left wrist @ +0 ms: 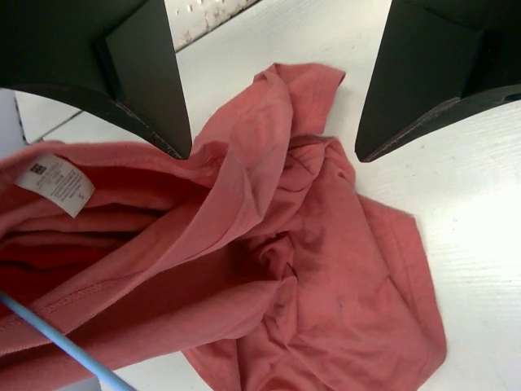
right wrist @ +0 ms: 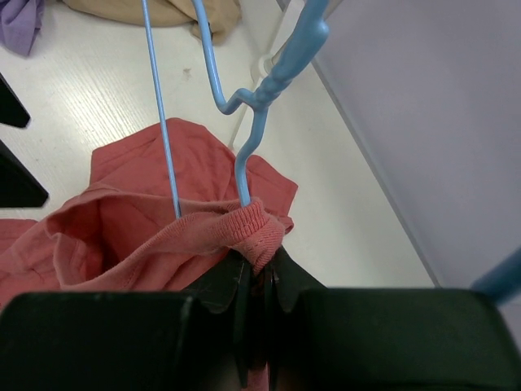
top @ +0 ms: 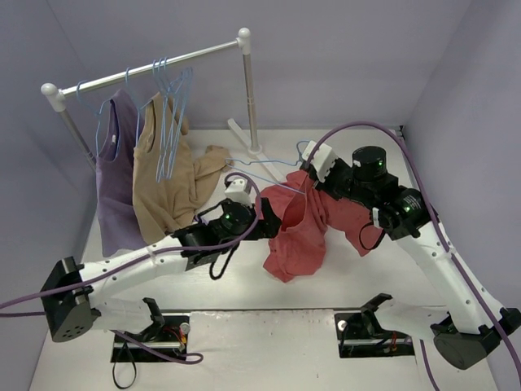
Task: Place the t-shirt on the hanger
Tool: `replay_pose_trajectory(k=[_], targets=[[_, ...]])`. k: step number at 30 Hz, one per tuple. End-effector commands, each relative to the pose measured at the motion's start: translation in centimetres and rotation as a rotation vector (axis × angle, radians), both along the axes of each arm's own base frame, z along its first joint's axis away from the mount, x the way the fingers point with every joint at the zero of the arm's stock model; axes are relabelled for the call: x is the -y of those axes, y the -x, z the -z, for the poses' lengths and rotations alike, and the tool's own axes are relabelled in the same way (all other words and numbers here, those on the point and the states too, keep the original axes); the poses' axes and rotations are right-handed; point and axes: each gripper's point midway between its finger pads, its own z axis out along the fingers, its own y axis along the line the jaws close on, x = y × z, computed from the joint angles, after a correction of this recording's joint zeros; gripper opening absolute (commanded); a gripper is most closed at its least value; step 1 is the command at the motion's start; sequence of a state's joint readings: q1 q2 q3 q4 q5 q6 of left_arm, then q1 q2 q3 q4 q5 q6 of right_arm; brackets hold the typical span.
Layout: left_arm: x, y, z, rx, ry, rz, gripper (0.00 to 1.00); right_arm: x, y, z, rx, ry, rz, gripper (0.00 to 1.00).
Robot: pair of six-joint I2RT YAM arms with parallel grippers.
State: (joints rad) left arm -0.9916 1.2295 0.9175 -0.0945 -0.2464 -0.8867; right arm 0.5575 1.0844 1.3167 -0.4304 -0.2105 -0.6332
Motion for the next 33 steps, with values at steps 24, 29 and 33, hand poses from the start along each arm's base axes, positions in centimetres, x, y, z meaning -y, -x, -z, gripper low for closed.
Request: replay_pose_trajectory(k=[24,29,33], targets=[[2.5,-2.1,2.8,-0.008,-0.065,-0.118,0.64,1.9,1.1,-2.6,0.121,-0.088,0.079,0.00],[-0.3,-2.5,2.5,0.001,-0.080,-0.128,0.49,2.4,1.7,-2.7,0.131,-0.098,0.093,0.00],[-2.1,-3.7,1.7,0.008,-0.081,-0.130,0.37,2.3,2.0,-2.8,0.126,-0.111,0.085,0.00]])
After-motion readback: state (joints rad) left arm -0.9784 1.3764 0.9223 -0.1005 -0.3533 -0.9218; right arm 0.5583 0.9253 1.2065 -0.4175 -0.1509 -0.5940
